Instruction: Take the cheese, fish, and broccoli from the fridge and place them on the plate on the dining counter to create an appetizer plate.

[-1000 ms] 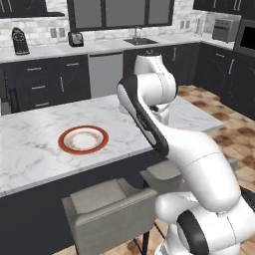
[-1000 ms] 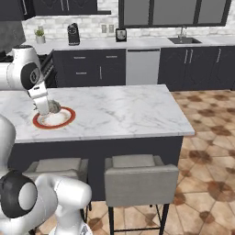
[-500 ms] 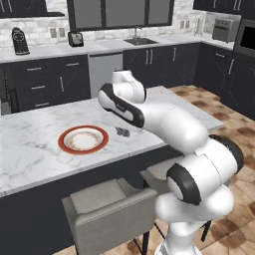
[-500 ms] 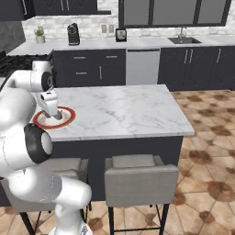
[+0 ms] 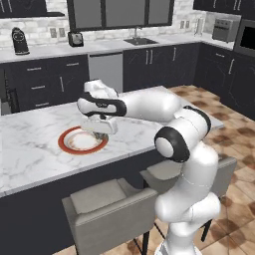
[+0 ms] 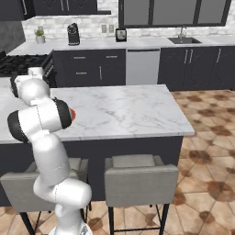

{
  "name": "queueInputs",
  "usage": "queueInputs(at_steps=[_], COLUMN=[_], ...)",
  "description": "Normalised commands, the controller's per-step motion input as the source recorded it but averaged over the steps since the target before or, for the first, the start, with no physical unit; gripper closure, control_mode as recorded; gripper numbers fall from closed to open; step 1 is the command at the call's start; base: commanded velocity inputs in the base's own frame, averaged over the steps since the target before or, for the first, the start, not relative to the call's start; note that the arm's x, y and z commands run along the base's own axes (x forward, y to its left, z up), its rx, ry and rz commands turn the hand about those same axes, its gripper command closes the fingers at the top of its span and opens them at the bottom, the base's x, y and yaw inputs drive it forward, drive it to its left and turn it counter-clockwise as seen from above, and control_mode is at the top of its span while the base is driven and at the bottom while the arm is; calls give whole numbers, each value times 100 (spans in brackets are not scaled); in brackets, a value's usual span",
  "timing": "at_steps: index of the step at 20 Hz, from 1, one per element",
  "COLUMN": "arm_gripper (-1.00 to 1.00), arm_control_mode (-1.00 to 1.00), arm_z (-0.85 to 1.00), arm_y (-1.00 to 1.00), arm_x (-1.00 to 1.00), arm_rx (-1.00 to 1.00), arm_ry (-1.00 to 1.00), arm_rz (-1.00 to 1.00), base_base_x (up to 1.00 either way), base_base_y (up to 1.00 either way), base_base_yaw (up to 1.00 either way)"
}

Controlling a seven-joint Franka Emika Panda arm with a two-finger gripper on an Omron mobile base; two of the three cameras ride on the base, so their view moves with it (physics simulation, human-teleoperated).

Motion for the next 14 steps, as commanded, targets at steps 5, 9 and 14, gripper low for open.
queueInputs(at_steps=[5, 9, 14], arm_gripper=[100, 100, 100], arm_control_mode=[-100, -100, -100], arm_z=[-35, -33, -22], arm_y=[48, 39, 25], arm_x=[54, 48, 51], arm_rx=[-9, -8, -6], arm_ry=[4, 4, 4], arm_rz=[0, -1, -5], base_base_x=[0, 0, 0], base_base_y=[0, 0, 0], base_base_yaw=[0, 0, 0])
